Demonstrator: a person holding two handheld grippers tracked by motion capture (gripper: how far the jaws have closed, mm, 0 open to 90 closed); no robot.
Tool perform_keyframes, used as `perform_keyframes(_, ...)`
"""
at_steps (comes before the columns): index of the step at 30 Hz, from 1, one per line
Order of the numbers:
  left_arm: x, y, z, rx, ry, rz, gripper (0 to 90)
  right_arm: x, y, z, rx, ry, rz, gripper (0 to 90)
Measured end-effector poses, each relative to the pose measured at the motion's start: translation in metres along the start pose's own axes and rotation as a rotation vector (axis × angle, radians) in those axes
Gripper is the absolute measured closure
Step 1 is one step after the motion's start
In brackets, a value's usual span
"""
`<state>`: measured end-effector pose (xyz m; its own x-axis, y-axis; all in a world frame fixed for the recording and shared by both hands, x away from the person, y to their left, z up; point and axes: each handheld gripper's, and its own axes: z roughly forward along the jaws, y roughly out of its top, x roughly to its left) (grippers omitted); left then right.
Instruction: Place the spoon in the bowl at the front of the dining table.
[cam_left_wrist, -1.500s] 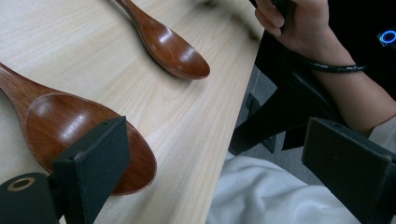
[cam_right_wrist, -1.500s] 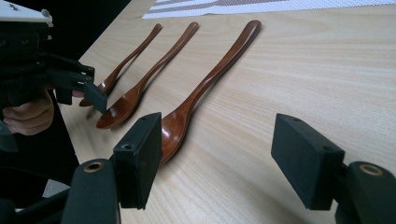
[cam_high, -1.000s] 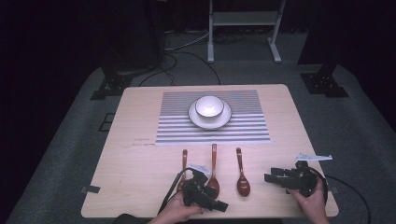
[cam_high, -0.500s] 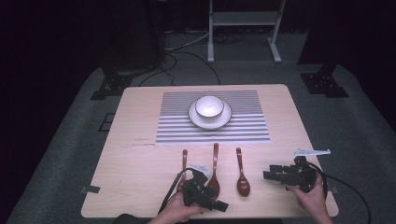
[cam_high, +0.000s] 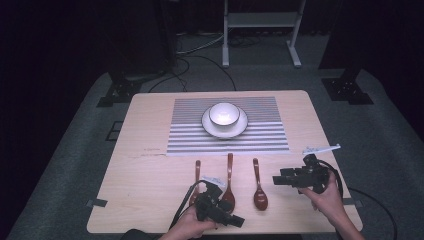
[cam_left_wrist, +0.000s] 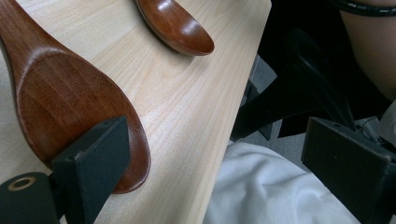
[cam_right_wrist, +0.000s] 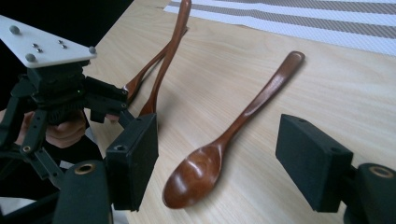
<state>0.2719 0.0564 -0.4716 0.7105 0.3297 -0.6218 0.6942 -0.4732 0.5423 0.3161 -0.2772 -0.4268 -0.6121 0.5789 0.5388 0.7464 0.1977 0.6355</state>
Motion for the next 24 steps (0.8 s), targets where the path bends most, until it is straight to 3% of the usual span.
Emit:
perform_keyframes(12, 0.0, 0.0, 0.0, -0.003, 0.0, 0.0, 6.9, 0.019, 0.04, 0.022, 0.087, -0.011, -0.073, 27.6)
perform_keyframes(24, 0.0, 0.0, 0.0, -0.001, 0.002, 0.005, 6.9, 0.032, 0.061, 0.049, 0.142, -0.009, -0.122, 27.7)
